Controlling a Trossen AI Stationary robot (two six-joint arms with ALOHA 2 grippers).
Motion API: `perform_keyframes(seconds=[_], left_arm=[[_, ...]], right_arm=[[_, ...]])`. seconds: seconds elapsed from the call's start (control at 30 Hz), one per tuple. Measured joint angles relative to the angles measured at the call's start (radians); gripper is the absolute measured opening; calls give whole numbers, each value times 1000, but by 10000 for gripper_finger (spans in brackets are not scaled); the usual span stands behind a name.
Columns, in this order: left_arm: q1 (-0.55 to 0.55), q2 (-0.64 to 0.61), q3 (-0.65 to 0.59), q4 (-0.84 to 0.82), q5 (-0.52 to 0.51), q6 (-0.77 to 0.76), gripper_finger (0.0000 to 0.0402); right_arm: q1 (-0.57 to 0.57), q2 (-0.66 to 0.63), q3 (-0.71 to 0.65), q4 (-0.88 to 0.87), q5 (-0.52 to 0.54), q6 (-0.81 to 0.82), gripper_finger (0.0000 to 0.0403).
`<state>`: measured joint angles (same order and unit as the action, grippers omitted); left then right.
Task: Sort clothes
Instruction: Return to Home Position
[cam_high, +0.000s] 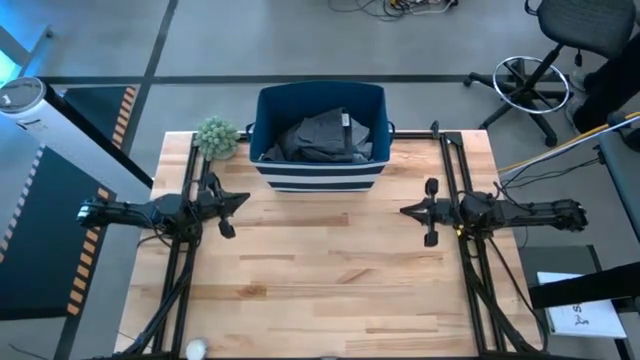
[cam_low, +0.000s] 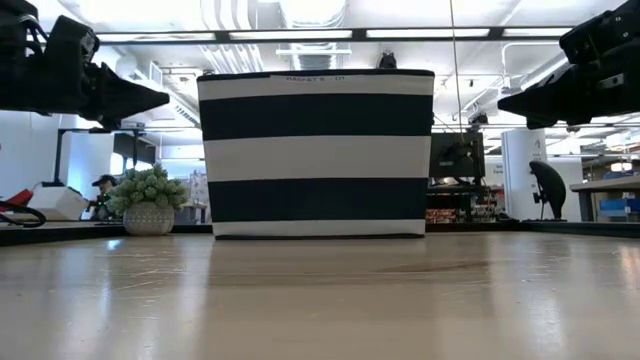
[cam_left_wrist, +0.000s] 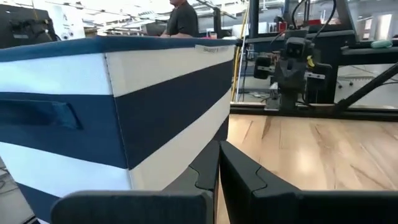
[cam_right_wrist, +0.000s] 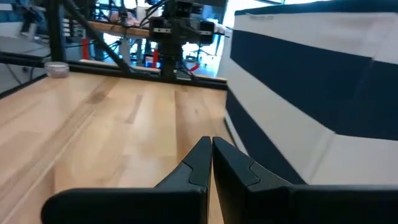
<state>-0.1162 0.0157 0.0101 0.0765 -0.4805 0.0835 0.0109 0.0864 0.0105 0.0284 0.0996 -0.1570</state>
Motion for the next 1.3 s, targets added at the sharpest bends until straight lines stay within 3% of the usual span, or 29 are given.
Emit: perform_keyframes(seconds=[0.27,0.63,1.3], left_arm=[[0,3,0,-9,118,-12,0],[58,4,-1,-19,204,-23,0],[61,37,-2,-19,202,-66,0]], right_arm=[[0,0,0,-10,-55,2,0],[0,0,0,-18,-93,-1,0],[0,2,0,-17,-99,0,0]])
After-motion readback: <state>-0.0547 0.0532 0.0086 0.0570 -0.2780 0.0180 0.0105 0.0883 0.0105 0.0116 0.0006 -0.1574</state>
